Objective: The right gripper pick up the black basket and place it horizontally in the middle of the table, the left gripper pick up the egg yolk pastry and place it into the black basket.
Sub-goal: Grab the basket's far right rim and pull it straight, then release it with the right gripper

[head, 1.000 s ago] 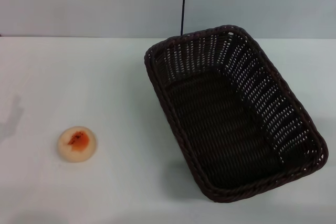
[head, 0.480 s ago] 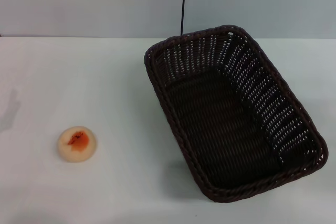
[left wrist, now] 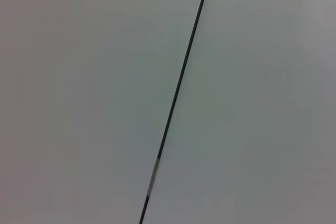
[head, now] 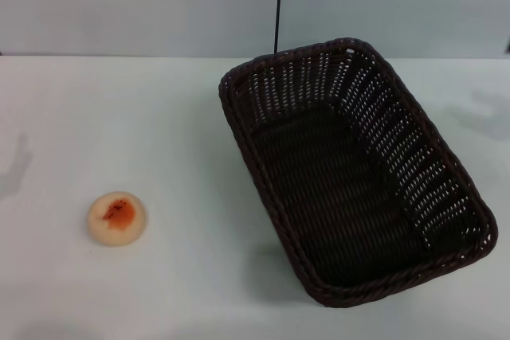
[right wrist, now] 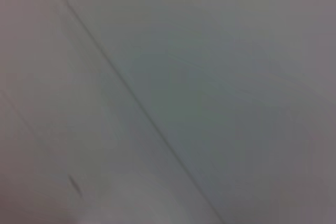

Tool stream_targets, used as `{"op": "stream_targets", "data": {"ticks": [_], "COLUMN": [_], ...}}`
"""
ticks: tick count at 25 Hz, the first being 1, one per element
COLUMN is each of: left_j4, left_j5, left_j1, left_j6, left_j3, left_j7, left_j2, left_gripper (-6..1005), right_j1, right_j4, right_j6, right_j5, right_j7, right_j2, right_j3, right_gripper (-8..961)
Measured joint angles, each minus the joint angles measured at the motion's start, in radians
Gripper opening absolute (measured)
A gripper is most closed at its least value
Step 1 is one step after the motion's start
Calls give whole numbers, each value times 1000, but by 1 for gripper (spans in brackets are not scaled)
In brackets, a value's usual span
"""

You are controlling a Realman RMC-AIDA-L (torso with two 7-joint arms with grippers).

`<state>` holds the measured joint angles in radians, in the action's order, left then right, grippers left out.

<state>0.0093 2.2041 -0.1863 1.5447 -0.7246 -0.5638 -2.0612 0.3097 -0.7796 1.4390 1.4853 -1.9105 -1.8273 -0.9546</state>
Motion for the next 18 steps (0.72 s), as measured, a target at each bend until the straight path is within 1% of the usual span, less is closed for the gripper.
{"op": "stream_targets", "data": {"ticks": [1, 2, 4, 5, 6, 7, 8, 9, 10, 11, 12, 15, 18], "left_j4": [1, 1, 1, 1, 1, 1, 1, 0, -2, -3, -5, -9, -9], "left_j5": [0, 0, 0, 0, 0, 0, 0, 0, 0, 0, 0, 0, 1], "left_j1": [7, 8, 8, 11, 11, 25, 25, 29, 38, 41, 42, 45, 45], "left_j6": [-5, -6, -6, -7, -7, -7, -7, -7, -9, -9, -9, -9, -10], "left_j3": [-1, -1, -1, -2, -2, -1, -1, 0, 0, 0, 0, 1, 2], "left_j7": [0, 0, 0, 0, 0, 1, 1, 1, 1, 1, 1, 1, 1], "left_j2": [-1, -1, -1, -1, -1, -2, -2, -3, -4, -5, -5, -5, -6], "left_gripper": [833, 833, 834, 834, 834, 834, 834, 834, 834, 834, 834, 834, 834], "right_j1": [22, 39, 100, 127, 187, 187, 241, 241, 269, 315, 315, 367, 419], "right_j4": [-64, -109, -209, -234, -265, -265, -271, -271, -271, -266, -266, -260, -228], "right_j6": [9, 19, 70, 102, 162, 162, 214, 214, 242, 280, 280, 301, 303], "right_j5": [117, 191, 386, 457, 582, 582, 670, 670, 710, 760, 760, 816, 847], "right_j7": [-99, -164, -341, -397, -501, -501, -577, -577, -616, -665, -665, -710, -721], "right_j2": [-5, -8, -7, -4, 6, 6, 19, 19, 24, 32, 32, 34, 22], "right_j3": [28, 42, 54, 59, 73, 73, 81, 81, 82, 80, 80, 74, 71], "right_gripper": [834, 834, 834, 834, 834, 834, 835, 835, 835, 835, 835, 835, 835]}}
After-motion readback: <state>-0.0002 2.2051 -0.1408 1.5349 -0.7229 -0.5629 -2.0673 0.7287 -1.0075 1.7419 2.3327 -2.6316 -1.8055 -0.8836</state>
